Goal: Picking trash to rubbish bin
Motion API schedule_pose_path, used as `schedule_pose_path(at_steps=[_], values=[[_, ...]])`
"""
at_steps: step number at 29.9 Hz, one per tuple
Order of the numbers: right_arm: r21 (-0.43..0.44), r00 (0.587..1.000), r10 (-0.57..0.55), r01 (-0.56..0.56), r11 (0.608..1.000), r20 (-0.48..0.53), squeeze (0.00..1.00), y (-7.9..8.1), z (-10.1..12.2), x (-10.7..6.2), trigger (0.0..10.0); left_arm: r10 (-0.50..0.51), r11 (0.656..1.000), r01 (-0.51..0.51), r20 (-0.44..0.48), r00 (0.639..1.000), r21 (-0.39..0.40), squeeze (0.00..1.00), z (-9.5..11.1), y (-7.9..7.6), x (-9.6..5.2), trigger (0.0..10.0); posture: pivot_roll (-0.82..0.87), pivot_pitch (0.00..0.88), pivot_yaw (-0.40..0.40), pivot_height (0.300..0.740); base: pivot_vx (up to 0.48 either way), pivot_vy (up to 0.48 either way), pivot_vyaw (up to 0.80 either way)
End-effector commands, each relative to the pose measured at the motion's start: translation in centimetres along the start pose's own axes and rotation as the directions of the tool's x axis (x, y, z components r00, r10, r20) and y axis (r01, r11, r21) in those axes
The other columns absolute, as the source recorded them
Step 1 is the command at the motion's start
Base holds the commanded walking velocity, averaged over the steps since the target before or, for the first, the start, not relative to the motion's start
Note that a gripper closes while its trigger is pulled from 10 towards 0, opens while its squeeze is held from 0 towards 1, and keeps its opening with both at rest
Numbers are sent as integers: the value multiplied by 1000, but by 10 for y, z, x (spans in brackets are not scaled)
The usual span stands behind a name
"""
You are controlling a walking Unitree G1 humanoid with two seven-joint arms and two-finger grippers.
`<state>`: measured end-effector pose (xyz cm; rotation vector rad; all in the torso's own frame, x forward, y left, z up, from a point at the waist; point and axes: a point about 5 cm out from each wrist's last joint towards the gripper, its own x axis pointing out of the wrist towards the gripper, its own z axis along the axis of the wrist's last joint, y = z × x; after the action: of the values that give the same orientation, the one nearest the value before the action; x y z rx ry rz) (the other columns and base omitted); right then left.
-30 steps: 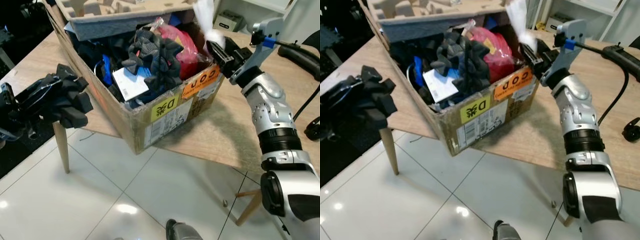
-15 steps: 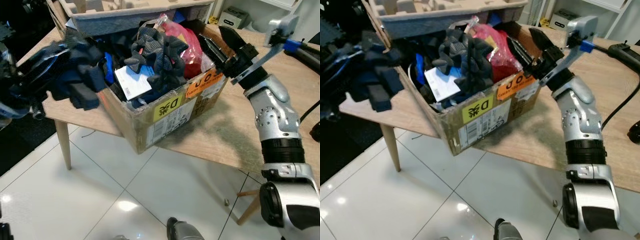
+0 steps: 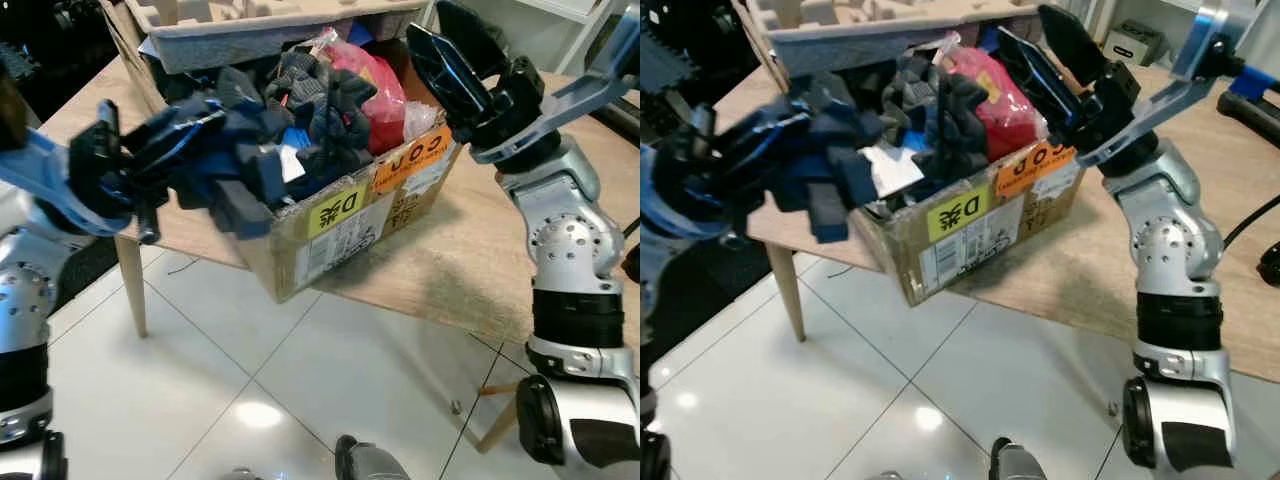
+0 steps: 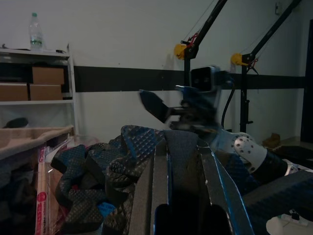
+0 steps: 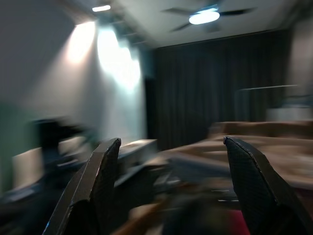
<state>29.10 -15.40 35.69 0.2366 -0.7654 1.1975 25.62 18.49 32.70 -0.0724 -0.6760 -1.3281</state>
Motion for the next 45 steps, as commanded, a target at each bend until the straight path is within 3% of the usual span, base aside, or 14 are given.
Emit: schedule_pose_path(at_steps=[1, 6, 7, 12, 18, 20, 24, 31, 36, 42, 45], values=[[7, 999, 53, -53, 999, -1, 0, 7, 3, 1, 10000, -30, 999, 30, 5, 1000, 15, 0, 1, -4, 6, 10000, -25, 217, 4, 740, 0, 0, 0], [59, 987, 149, -145, 988, -60, 0, 19, 1, -6, 10000, -12, 999, 12, 17, 1000, 30, 0, 3, -3, 6, 10000, -24, 216, 1, 740, 0, 0, 0], [103, 973, 200, -188, 977, -116, 0, 27, -6, -11, 10000, -5, 999, 4, 23, 1000, 34, 0, 3, -3, 8, 10000, -30, 214, -1, 740, 0, 0, 0], [147, 955, 239, -215, 966, -174, 0, 38, -21, -11, 10000, -10, 1000, 9, 11, 1000, 28, 0, -2, -4, 12, 10000, -32, 217, -1, 740, 0, 0, 0], [192, 941, 288, -254, 948, -175, 0, 49, -29, -7, 10000, 5, 999, -5, -6, 1000, 39, 0, -4, -3, 12, 10000, -34, 218, 0, 740, 0, 0, 0], [239, 935, 327, -290, 927, -134, 0, 62, -34, 1, 10000, 19, 999, -18, -6, 1000, 51, 0, -4, -1, 13, 10000, -33, 221, -1, 740, 0, 0, 0], [255, 941, 321, -286, 924, -109, 0, 66, -38, 8, 10000, 20, 998, -20, 0, 1000, 55, 0, -3, -2, 15, 10000, -34, 220, -1, 740, 0, 0, 0], [287, 971, 178, -127, 950, -159, 0, 67, -75, 28, 10000, 8, 998, -9, 11, 1000, 60, 0, -3, -4, 20, 10000, -37, 221, -1, 740, 0, 0, 0], [275, 973, 145, -91, 957, -182, 0, 65, -79, 29, 10000, 7, 998, -8, 10, 1000, 62, 0, -3, -5, 20, 10000, -37, 221, -1, 740, 0, 0, 0], [185, 953, -63, 122, 975, -296, 0, 44, -93, 29, 10000, 7, 997, -8, 19, 1000, 74, 0, -1, -5, 21, 10000, -41, 218, -4, 740, 0, 0, 0], [179, 951, -76, 135, 975, -299, 0, 43, -94, 29, 10000, 7, 997, -8, 20, 1000, 74, 0, 0, -5, 21, 10000, -41, 218, -4, 740, 0, 0, 0]])
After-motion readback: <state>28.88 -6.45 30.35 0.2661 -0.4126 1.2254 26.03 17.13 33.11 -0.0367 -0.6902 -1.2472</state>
